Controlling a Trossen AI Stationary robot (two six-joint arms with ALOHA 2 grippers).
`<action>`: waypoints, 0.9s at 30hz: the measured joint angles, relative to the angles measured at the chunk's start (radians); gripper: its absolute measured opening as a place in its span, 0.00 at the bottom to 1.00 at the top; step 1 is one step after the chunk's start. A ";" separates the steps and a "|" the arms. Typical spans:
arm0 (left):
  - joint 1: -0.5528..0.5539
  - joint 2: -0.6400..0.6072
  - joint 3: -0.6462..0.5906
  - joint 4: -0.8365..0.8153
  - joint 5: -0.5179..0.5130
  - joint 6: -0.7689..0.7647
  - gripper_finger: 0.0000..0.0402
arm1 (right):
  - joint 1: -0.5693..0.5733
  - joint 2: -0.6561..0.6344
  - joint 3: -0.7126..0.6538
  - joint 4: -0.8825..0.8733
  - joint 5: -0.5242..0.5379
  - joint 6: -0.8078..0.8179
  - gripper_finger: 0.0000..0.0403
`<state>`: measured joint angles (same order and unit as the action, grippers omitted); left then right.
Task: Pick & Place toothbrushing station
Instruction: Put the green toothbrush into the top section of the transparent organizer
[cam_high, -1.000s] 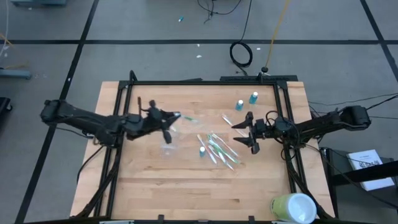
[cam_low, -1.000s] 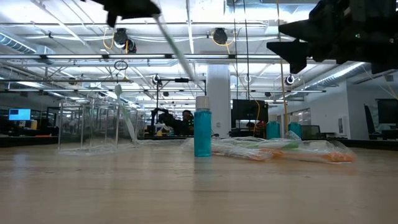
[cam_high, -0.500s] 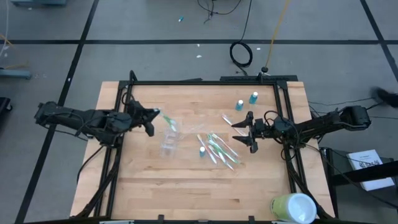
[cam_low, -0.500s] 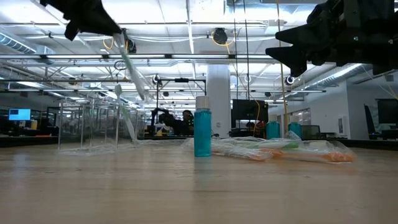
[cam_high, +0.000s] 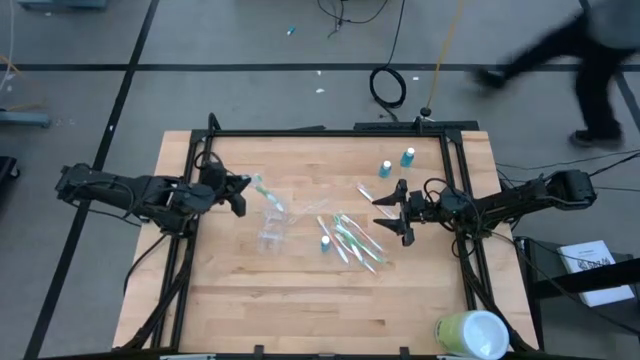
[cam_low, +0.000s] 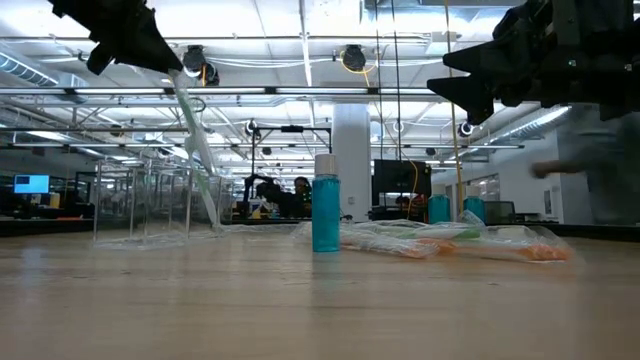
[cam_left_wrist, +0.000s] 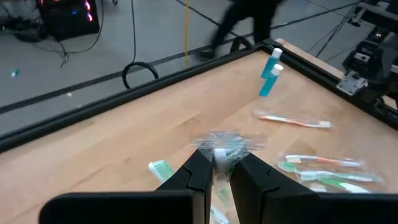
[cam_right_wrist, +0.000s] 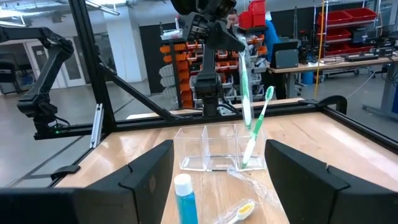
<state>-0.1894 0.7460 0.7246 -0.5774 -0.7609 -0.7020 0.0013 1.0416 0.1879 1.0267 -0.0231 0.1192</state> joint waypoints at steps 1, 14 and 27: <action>0.000 0.000 0.000 -0.004 0.000 -0.008 0.10 | 0.000 0.000 0.000 0.000 0.000 0.000 0.61; 0.046 0.148 0.000 0.007 0.008 -0.069 0.10 | 0.000 0.000 0.000 0.000 0.003 0.000 0.61; 0.096 0.281 0.001 0.108 0.088 -0.063 0.10 | 0.000 0.000 0.000 0.000 0.004 0.000 0.61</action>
<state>-0.0929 1.0266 0.7254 -0.4698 -0.6731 -0.7653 0.0016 1.0420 0.1879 1.0271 -0.0193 0.1190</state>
